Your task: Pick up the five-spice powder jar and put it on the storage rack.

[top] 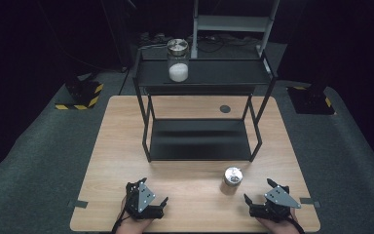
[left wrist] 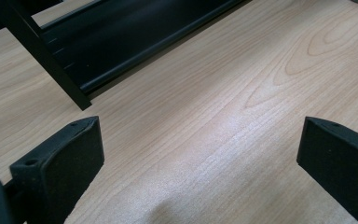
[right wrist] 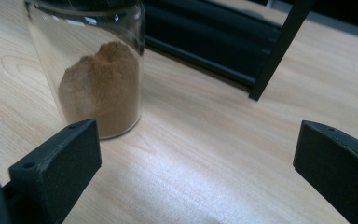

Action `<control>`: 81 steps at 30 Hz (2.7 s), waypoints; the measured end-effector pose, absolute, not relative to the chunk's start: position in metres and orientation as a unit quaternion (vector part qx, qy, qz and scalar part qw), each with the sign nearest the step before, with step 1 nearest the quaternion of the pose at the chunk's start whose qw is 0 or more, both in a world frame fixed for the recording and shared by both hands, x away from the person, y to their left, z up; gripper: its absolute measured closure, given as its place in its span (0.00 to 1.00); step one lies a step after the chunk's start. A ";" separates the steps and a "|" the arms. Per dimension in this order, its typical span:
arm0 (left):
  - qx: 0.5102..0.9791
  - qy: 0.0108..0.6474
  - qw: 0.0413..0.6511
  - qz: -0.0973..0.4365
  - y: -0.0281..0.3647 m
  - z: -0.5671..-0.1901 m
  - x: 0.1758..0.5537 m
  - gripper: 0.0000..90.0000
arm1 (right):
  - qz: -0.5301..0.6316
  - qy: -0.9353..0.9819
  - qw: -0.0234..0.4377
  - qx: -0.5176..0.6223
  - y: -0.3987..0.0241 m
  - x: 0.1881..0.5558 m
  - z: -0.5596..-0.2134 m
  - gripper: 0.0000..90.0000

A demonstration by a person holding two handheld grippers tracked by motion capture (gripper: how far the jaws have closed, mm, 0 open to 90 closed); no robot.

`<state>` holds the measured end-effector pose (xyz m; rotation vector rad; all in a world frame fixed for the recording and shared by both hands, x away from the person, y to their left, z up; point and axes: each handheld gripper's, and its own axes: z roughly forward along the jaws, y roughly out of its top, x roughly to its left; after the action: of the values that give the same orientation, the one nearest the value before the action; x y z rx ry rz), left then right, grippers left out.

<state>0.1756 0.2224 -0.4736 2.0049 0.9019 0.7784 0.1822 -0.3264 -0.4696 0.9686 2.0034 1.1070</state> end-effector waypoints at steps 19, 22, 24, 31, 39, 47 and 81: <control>0.787 0.353 0.401 0.309 0.225 -0.475 0.173 0.01 | 0.463 0.749 0.306 0.362 -0.328 0.181 -0.456 0.00; 0.788 0.352 0.401 0.308 0.225 -0.475 0.173 0.01 | 0.472 0.744 0.302 0.364 -0.324 0.181 -0.455 0.00; 0.788 0.351 0.401 0.308 0.225 -0.475 0.173 0.01 | 0.475 0.743 0.298 0.365 -0.323 0.182 -0.454 0.00; 0.791 0.344 0.400 0.309 0.225 -0.475 0.173 0.01 | 0.490 0.739 0.290 0.361 -0.314 0.184 -0.452 0.00; 0.788 0.350 0.405 0.305 0.227 -0.475 0.174 0.01 | 0.496 0.739 0.286 0.356 -0.300 0.188 -0.453 0.00; 0.788 0.347 0.406 0.305 0.228 -0.476 0.173 0.01 | 0.502 0.734 0.284 0.359 -0.287 0.195 -0.455 0.00; 0.785 0.349 0.413 0.302 0.231 -0.476 0.173 0.01 | 0.563 0.698 0.268 0.352 -0.293 0.209 -0.490 0.36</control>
<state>0.1734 0.2308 -0.4764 1.9746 0.8782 0.7588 0.2086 -0.2926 -0.4897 0.9507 1.8813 1.5187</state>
